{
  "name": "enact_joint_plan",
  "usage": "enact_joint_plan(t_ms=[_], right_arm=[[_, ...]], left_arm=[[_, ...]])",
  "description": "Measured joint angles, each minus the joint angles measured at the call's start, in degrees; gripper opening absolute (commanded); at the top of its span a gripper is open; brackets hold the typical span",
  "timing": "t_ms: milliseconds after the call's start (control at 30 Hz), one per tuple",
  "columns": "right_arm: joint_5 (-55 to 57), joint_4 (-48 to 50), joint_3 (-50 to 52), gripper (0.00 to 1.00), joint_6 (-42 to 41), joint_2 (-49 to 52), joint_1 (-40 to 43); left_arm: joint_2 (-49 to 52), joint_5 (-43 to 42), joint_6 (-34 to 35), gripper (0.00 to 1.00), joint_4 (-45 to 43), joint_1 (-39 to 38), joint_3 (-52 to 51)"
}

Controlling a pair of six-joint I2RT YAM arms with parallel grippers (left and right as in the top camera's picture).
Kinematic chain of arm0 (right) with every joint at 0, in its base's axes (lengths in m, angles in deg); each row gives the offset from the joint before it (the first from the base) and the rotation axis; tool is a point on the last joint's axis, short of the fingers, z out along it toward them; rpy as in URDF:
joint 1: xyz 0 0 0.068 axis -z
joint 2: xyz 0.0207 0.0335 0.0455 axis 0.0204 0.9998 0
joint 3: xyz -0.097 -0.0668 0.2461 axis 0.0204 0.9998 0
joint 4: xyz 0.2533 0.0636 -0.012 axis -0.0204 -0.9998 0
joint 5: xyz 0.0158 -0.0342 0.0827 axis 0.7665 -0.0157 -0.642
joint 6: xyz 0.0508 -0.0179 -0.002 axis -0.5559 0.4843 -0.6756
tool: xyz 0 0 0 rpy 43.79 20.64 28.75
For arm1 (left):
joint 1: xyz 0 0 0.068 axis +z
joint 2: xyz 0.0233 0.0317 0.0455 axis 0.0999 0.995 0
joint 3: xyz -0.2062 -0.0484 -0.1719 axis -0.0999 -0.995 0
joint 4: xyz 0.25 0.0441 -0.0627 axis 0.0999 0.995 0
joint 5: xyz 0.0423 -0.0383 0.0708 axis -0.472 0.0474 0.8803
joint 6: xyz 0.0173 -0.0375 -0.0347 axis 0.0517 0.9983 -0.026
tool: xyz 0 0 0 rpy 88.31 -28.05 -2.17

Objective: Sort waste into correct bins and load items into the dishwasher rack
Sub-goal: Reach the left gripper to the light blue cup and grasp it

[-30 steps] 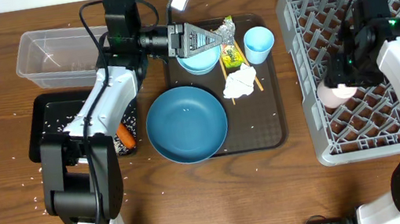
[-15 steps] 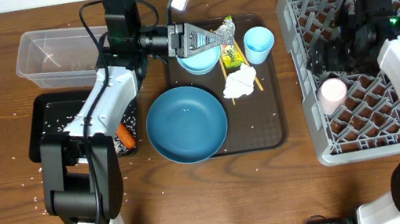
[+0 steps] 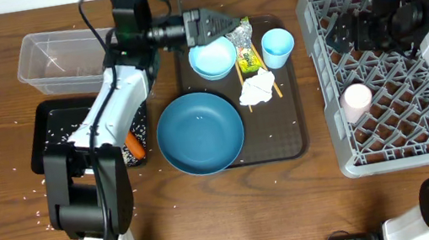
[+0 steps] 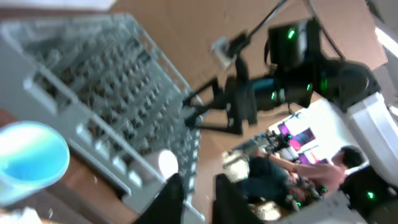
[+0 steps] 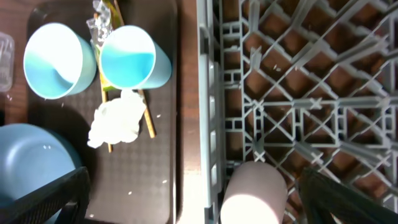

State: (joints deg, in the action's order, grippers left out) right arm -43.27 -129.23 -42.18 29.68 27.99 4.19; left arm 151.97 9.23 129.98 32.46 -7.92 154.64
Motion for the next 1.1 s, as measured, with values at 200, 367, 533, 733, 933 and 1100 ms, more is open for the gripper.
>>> enact_joint_plan(t_ms=[200, 367, 533, 733, 933, 1100], right_arm=[[-0.46, -2.82, 0.0, 0.99, 0.0, 0.0, 0.0], [-0.59, -3.74, -0.02, 0.99, 0.02, 0.0, 0.0], [-0.66, -3.72, -0.07, 0.99, -0.02, 0.0, 0.0], [-0.66, -3.87, -0.07, 0.99, -0.02, 0.0, 0.0], [-0.63, -4.39, -0.07, 0.99, -0.02, 0.0, 0.0], [-0.63, -4.44, -0.07, 0.99, -0.02, 0.0, 0.0]], left_arm=[[-0.02, 7.21, -6.67, 0.29, 17.09, -3.26, 7.93], [0.13, 26.1, -23.61, 0.32, 47.58, -7.8, 16.06], [0.17, 47.78, -38.88, 0.33, 56.22, -15.21, 22.82], [1.62, 58.66, -47.67, 0.35, 54.38, -19.96, 23.58], [9.33, 61.48, -51.6, 0.37, 53.62, -19.12, 24.0], [14.99, 61.53, -53.64, 0.38, 51.49, -19.47, 23.98]])
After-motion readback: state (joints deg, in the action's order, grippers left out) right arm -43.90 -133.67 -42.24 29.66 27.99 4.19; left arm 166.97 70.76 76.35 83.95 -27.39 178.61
